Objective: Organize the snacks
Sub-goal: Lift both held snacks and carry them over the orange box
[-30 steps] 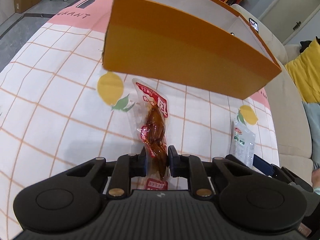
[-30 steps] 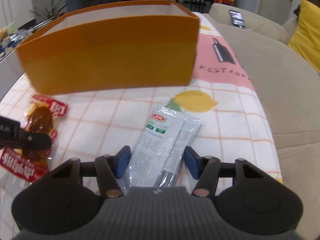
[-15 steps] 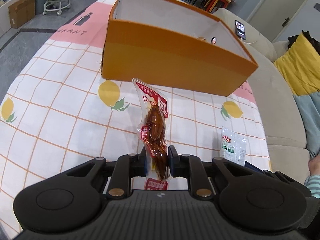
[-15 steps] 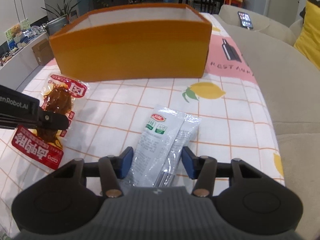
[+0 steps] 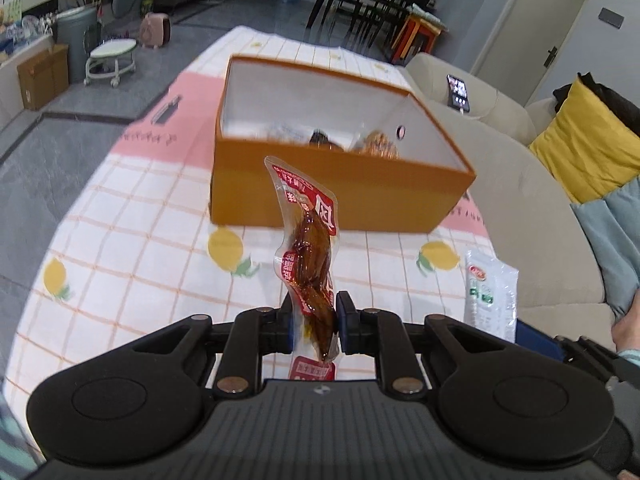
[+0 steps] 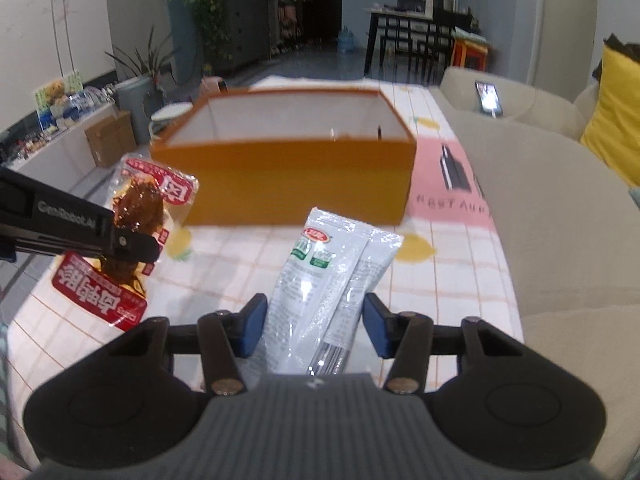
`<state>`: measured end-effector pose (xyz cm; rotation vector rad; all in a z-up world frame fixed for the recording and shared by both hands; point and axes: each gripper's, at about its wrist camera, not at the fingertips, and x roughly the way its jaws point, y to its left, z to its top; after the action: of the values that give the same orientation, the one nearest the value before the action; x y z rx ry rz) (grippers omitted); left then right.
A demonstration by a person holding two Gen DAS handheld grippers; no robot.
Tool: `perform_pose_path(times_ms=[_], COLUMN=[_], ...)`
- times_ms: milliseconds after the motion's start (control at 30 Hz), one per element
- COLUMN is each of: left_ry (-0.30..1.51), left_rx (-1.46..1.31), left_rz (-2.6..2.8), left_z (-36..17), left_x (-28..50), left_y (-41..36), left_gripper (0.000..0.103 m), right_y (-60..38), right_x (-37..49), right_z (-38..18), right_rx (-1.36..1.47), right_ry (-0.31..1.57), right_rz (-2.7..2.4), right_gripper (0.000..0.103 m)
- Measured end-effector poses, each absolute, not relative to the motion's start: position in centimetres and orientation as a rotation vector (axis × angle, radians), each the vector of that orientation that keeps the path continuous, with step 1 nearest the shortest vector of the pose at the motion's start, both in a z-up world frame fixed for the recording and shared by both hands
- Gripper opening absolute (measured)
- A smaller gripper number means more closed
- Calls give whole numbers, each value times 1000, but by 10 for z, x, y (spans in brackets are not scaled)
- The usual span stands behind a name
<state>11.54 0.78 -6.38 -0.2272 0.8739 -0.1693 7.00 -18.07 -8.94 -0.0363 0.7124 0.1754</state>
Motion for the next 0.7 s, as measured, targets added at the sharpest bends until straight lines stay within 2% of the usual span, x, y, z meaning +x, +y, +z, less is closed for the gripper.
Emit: perform_pose_path(times_ms=[700], left_ry=[679], left_rx=[-156], left_rz=[-203], left_z=[38], left_x=[200], left_y=[23], left_gripper=[20], right_y=[-164], right_x=[141], right_z=[19], right_rx=[-231], right_ry=[446], right_rz=[283], right_gripper=[50])
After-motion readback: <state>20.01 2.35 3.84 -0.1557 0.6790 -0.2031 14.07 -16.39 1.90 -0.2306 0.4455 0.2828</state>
